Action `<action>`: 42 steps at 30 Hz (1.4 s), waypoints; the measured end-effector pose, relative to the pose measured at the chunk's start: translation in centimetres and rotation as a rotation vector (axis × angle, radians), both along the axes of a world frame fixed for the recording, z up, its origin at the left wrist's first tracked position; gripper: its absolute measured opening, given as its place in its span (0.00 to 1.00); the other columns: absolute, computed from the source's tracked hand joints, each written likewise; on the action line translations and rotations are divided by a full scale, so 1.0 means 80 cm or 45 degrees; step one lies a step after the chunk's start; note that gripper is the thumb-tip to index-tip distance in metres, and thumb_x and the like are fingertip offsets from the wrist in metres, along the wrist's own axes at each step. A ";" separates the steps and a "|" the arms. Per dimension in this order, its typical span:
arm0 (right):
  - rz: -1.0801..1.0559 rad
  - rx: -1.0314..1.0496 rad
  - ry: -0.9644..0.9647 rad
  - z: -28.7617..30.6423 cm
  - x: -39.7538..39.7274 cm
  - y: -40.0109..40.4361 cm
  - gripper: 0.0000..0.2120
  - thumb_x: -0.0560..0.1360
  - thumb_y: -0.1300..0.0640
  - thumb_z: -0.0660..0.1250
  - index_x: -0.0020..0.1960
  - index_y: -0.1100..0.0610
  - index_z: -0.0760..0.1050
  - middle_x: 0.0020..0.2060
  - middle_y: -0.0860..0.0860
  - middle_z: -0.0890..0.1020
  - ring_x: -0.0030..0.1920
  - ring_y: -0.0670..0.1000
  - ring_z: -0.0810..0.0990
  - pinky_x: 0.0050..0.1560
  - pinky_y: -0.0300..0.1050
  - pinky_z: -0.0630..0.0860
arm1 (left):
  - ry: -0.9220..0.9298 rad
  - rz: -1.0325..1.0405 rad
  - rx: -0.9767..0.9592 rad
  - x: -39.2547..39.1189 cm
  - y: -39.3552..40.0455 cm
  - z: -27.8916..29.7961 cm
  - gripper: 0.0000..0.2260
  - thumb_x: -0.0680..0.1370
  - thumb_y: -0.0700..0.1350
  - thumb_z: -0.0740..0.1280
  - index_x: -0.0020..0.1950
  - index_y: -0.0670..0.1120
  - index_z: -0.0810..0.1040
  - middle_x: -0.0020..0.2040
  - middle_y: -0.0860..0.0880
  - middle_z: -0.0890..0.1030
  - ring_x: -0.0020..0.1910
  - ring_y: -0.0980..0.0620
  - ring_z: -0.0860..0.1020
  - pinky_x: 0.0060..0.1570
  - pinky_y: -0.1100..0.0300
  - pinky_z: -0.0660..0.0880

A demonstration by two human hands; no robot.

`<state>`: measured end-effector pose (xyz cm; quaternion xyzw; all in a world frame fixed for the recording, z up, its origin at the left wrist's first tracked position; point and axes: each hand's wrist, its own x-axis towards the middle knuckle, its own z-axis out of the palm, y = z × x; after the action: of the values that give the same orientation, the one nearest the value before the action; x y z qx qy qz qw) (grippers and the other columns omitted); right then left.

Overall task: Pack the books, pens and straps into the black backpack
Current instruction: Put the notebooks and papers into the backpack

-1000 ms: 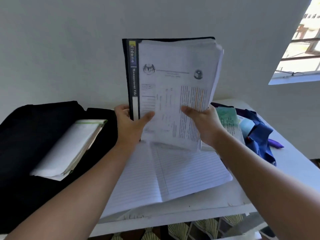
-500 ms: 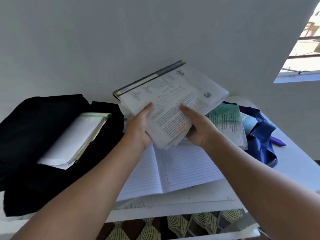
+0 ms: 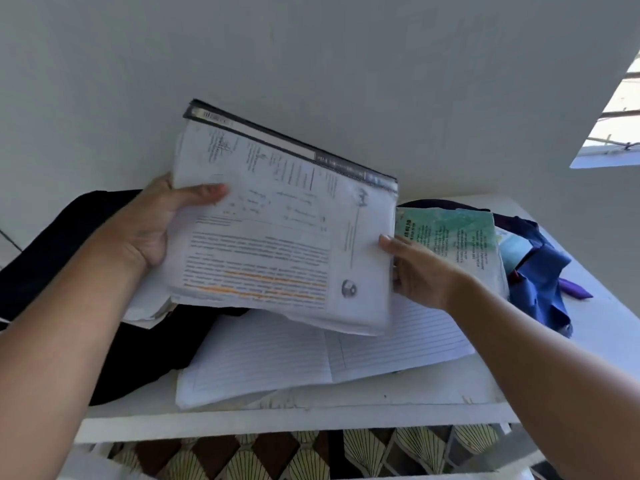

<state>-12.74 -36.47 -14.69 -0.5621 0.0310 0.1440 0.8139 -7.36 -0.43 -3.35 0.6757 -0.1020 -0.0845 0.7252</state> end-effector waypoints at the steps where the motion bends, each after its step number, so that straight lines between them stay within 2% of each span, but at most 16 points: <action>1: 0.026 0.073 0.015 -0.001 -0.003 0.007 0.39 0.67 0.46 0.82 0.73 0.58 0.74 0.66 0.62 0.82 0.63 0.60 0.84 0.61 0.60 0.82 | 0.017 0.012 0.001 0.000 0.005 -0.002 0.23 0.58 0.43 0.84 0.52 0.46 0.87 0.54 0.42 0.86 0.49 0.44 0.86 0.43 0.49 0.84; 4: 0.074 0.243 0.019 0.008 -0.006 0.036 0.29 0.73 0.51 0.74 0.72 0.59 0.76 0.67 0.61 0.82 0.65 0.61 0.83 0.59 0.61 0.83 | 0.044 0.084 0.028 -0.001 0.012 -0.003 0.14 0.69 0.39 0.76 0.55 0.44 0.85 0.54 0.42 0.86 0.48 0.45 0.87 0.41 0.52 0.84; 6: 0.053 0.229 -0.017 0.013 -0.002 0.054 0.26 0.76 0.58 0.72 0.73 0.59 0.75 0.67 0.61 0.82 0.65 0.62 0.83 0.58 0.62 0.83 | 0.015 0.138 0.144 -0.001 0.014 0.002 0.13 0.75 0.37 0.72 0.58 0.44 0.83 0.53 0.44 0.87 0.49 0.46 0.87 0.41 0.54 0.83; 10: -0.058 0.211 -0.029 0.022 0.010 0.091 0.25 0.77 0.65 0.71 0.73 0.59 0.75 0.65 0.60 0.83 0.65 0.63 0.82 0.62 0.68 0.80 | -0.104 0.386 0.538 0.019 0.033 0.003 0.23 0.69 0.48 0.81 0.62 0.46 0.81 0.53 0.48 0.87 0.50 0.48 0.86 0.48 0.53 0.83; 13: -0.114 0.272 0.020 0.031 0.015 0.122 0.21 0.78 0.64 0.72 0.70 0.59 0.78 0.61 0.59 0.85 0.59 0.61 0.86 0.55 0.63 0.84 | -0.260 0.675 0.899 0.028 0.042 -0.006 0.35 0.69 0.55 0.81 0.71 0.48 0.70 0.60 0.48 0.78 0.55 0.48 0.80 0.57 0.56 0.75; 15: -0.119 0.293 0.086 0.037 0.018 0.138 0.18 0.79 0.63 0.72 0.68 0.59 0.79 0.59 0.59 0.86 0.57 0.60 0.87 0.50 0.60 0.86 | -0.382 0.790 1.096 0.030 0.047 -0.012 0.37 0.70 0.56 0.80 0.72 0.48 0.67 0.65 0.43 0.75 0.61 0.44 0.76 0.61 0.53 0.72; 18: -0.107 0.241 0.193 0.038 0.020 0.157 0.16 0.79 0.63 0.72 0.67 0.60 0.79 0.58 0.59 0.87 0.57 0.61 0.86 0.49 0.59 0.86 | -0.433 0.777 1.331 0.020 0.060 -0.025 0.28 0.71 0.56 0.78 0.66 0.49 0.73 0.64 0.42 0.76 0.63 0.41 0.75 0.62 0.50 0.72; 22: -0.088 0.082 0.351 0.032 0.022 0.179 0.11 0.79 0.63 0.72 0.62 0.60 0.80 0.55 0.61 0.87 0.53 0.61 0.86 0.47 0.59 0.83 | -0.312 0.570 1.467 -0.002 0.073 -0.047 0.11 0.76 0.52 0.74 0.53 0.48 0.81 0.50 0.50 0.81 0.51 0.49 0.79 0.49 0.56 0.71; 24: -0.094 0.050 0.385 0.037 0.026 0.192 0.11 0.79 0.64 0.72 0.62 0.61 0.79 0.55 0.61 0.87 0.52 0.61 0.86 0.47 0.60 0.83 | -0.206 0.499 1.595 -0.002 0.087 -0.065 0.07 0.79 0.52 0.68 0.50 0.49 0.82 0.47 0.52 0.82 0.50 0.49 0.78 0.52 0.55 0.71; 25: -0.101 0.038 0.395 0.041 0.030 0.199 0.12 0.79 0.64 0.71 0.63 0.61 0.79 0.55 0.61 0.87 0.51 0.61 0.86 0.46 0.60 0.82 | -0.161 0.468 1.681 -0.001 0.095 -0.075 0.10 0.80 0.53 0.64 0.50 0.50 0.83 0.47 0.52 0.82 0.52 0.47 0.78 0.55 0.53 0.69; 28: -0.120 -0.007 0.435 0.050 0.044 0.224 0.14 0.79 0.66 0.71 0.64 0.62 0.79 0.55 0.61 0.86 0.50 0.60 0.86 0.41 0.60 0.83 | 0.028 0.465 1.887 0.009 0.117 -0.095 0.19 0.78 0.57 0.54 0.53 0.52 0.83 0.55 0.46 0.77 0.61 0.39 0.70 0.62 0.47 0.67; 31: -0.180 -0.027 0.488 0.052 0.056 0.253 0.18 0.77 0.67 0.73 0.66 0.62 0.77 0.53 0.60 0.87 0.50 0.60 0.87 0.38 0.62 0.83 | 0.008 0.587 2.084 0.016 0.130 -0.107 0.15 0.82 0.52 0.58 0.59 0.54 0.82 0.69 0.43 0.65 0.67 0.37 0.61 0.71 0.45 0.61; 35: -0.183 -0.031 0.521 0.055 0.059 0.279 0.11 0.80 0.66 0.71 0.62 0.62 0.78 0.50 0.58 0.85 0.47 0.59 0.85 0.42 0.64 0.79 | 0.093 0.656 2.280 0.027 0.155 -0.108 0.13 0.80 0.49 0.62 0.61 0.61 0.81 0.80 0.39 0.50 0.75 0.31 0.51 0.77 0.38 0.45; 37: -0.185 -0.022 0.540 0.056 0.062 0.288 0.12 0.80 0.66 0.71 0.63 0.62 0.78 0.53 0.59 0.85 0.51 0.60 0.85 0.44 0.65 0.80 | 0.081 0.624 2.228 0.034 0.171 -0.105 0.16 0.80 0.45 0.64 0.64 0.60 0.80 0.79 0.39 0.56 0.74 0.31 0.58 0.75 0.38 0.56; 39: -0.195 -0.016 0.551 0.060 0.066 0.295 0.09 0.80 0.66 0.71 0.60 0.62 0.79 0.52 0.59 0.85 0.52 0.60 0.84 0.52 0.65 0.80 | -0.097 0.650 2.137 0.037 0.183 -0.103 0.19 0.79 0.37 0.64 0.66 0.55 0.79 0.69 0.42 0.69 0.64 0.36 0.70 0.62 0.43 0.70; 42: -0.197 -0.028 0.568 0.069 0.072 0.313 0.03 0.81 0.66 0.70 0.54 0.62 0.78 0.51 0.58 0.84 0.46 0.58 0.83 0.53 0.62 0.80 | -0.395 0.786 1.998 0.043 0.198 -0.094 0.17 0.78 0.34 0.63 0.63 0.50 0.81 0.65 0.42 0.74 0.57 0.37 0.75 0.50 0.46 0.74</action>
<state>-7.01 -11.42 -9.16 -0.5211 0.2545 0.2016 0.7893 -3.91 15.41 -10.86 0.9834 0.0764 0.1641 0.0160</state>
